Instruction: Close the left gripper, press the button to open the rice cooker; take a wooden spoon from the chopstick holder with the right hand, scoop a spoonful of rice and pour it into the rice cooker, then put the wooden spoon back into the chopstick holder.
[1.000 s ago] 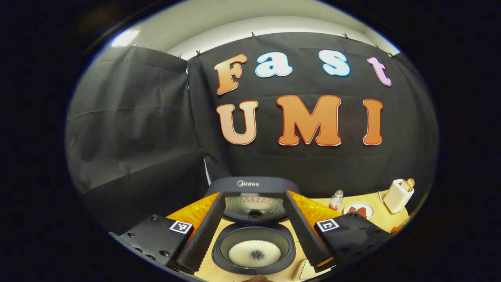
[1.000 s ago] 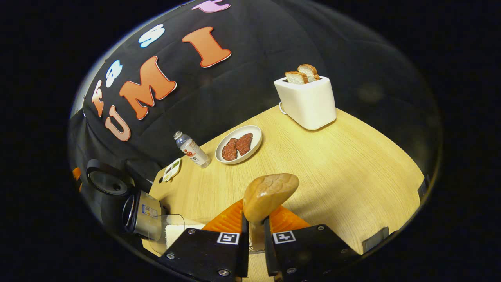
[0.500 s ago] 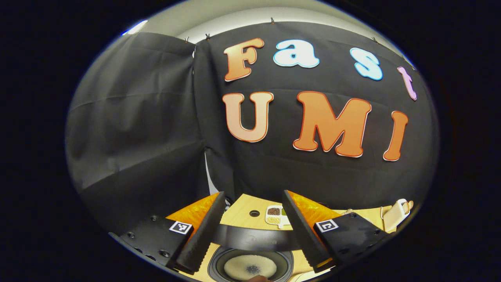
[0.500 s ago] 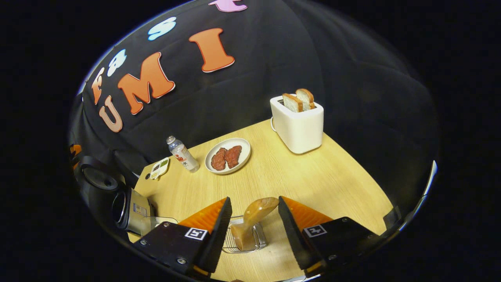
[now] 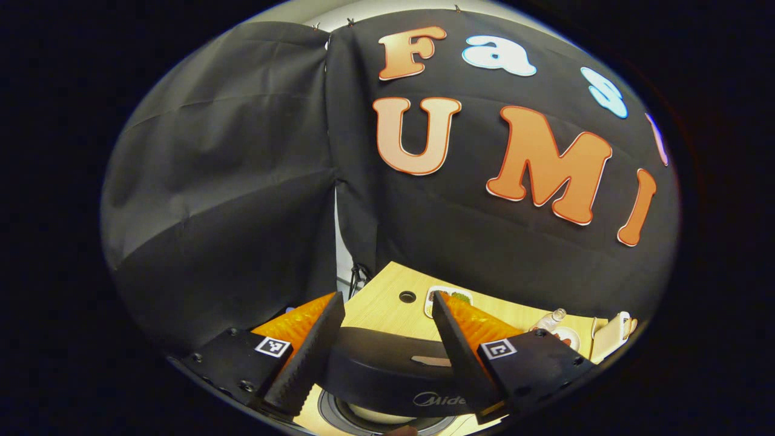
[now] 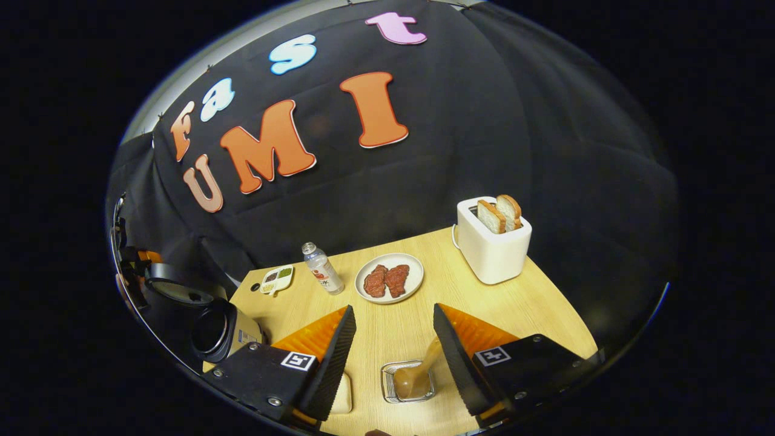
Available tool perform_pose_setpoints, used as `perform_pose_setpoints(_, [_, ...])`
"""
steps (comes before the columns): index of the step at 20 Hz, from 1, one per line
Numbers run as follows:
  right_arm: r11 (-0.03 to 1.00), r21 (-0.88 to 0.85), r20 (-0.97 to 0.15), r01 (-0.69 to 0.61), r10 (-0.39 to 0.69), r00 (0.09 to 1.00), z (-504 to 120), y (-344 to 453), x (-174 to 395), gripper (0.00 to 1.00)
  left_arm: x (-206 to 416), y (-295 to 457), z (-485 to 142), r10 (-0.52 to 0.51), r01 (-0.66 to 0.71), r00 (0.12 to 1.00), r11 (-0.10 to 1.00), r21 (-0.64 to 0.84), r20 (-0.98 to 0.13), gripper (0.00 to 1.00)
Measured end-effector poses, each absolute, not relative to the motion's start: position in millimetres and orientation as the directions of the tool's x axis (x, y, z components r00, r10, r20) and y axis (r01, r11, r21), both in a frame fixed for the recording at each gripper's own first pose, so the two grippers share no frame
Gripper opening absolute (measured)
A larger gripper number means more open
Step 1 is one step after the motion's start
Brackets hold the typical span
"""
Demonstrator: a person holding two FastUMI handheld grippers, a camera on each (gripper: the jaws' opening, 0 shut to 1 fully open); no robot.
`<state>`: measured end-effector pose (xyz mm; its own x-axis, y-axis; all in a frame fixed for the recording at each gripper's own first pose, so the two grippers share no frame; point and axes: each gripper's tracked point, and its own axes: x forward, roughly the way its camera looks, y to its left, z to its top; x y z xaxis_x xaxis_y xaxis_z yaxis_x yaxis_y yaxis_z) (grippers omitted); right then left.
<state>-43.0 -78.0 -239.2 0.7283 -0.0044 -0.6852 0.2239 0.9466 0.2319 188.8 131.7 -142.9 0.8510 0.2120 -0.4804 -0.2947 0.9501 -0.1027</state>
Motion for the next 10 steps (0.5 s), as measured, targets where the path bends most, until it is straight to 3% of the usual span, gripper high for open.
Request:
perform_pose_setpoints(4, [0.955, 0.242, -0.688, 0.173, 0.042, 0.725, -239, -54, -32, 0.81, 169, 84, -160, 0.1, -0.131, 0.852, 0.991, -0.025, -0.514, 0.99])
perform_pose_setpoints(8, [0.957, 0.253, -0.675, 0.144, 0.068, 0.735, -237, -39, -27, 0.81, 129, 69, -207, 0.076, -0.11, 0.748, 0.994, -0.011, -0.66, 0.98])
perform_pose_setpoints(10, [0.959, 0.249, -0.677, 0.138, 0.07, 0.732, -239, -38, -28, 0.81, 114, 64, -207, 0.073, -0.103, 0.749, 0.995, -0.007, -0.658, 1.0])
